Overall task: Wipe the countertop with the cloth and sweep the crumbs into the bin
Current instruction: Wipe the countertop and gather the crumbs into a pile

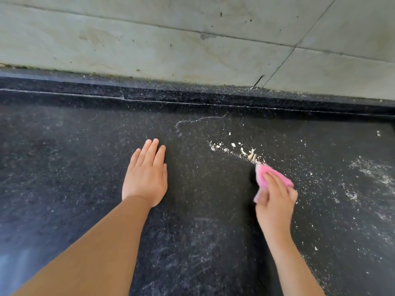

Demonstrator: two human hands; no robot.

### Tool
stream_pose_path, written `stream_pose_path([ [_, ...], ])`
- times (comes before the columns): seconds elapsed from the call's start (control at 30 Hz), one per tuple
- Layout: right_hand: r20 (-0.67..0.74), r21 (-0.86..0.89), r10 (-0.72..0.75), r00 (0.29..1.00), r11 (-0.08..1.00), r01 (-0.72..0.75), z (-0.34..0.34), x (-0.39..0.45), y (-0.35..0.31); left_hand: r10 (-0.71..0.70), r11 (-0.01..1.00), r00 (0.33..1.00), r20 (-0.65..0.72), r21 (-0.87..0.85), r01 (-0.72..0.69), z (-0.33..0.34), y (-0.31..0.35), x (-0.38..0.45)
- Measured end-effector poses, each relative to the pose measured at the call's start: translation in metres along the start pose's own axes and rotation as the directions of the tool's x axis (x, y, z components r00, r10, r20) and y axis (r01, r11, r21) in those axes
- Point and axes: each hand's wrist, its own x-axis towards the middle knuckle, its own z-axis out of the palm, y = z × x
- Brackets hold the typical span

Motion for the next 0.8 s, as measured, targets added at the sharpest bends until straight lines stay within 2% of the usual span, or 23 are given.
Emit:
stream_pose_path([
  [0.03, -0.022, 0.015, 0.025, 0.999, 1.0, -0.024, -0.004, 0.0, 0.001, 0.0, 1.0, 1.0, 0.003, 0.012, 0.0, 0.0, 0.0, 0.001],
  [0.1, -0.052, 0.043, -0.017, 0.999, 0.999, 0.019, -0.008, 0.005, -0.02, 0.0, 1.0, 1.0, 0.003, 0.031, 0.0, 0.0, 0.001, 0.002],
  [0.17, -0.012, 0.078, -0.154, 0.988, 0.985, 0.154, -0.001, 0.014, -0.061, -0.001, 1.0, 1.0, 0.004, 0.031, 0.0, -0.001, 0.001, 0.002],
  [0.27, 0.023, 0.14, -0.363, 0.932, 0.924, 0.356, 0.024, 0.03, -0.119, -0.001, 1.0, 1.0, -0.013, 0.0, 0.001, -0.001, 0.002, 0.002],
  [0.37, 0.019, 0.095, -0.426, 0.904, 0.901, 0.423, 0.044, 0.046, -0.149, 0.013, 1.0, 0.998, -0.054, -0.007, -0.013, 0.0, 0.003, 0.002],
  [0.47, 0.04, 0.022, -0.393, 0.919, 0.919, 0.393, 0.045, 0.057, -0.139, 0.02, 0.999, 0.996, -0.088, -0.047, -0.025, 0.0, 0.003, 0.003],
  [0.6, 0.117, -0.044, -0.184, 0.976, 0.981, 0.19, 0.033, 0.054, -0.073, 0.019, 1.0, 0.996, -0.086, -0.02, -0.021, 0.005, 0.0, 0.004],
  [0.73, 0.022, -0.122, -0.025, 0.999, 0.992, 0.028, 0.016, 0.045, -0.015, 0.022, 1.0, 0.996, -0.082, 0.022, -0.02, 0.005, 0.0, 0.004],
  [0.8, 0.034, -0.074, -0.048, 0.998, 0.996, 0.05, 0.011, 0.04, -0.024, 0.019, 1.0, 0.998, -0.066, 0.023, -0.018, 0.004, 0.001, 0.004],
])
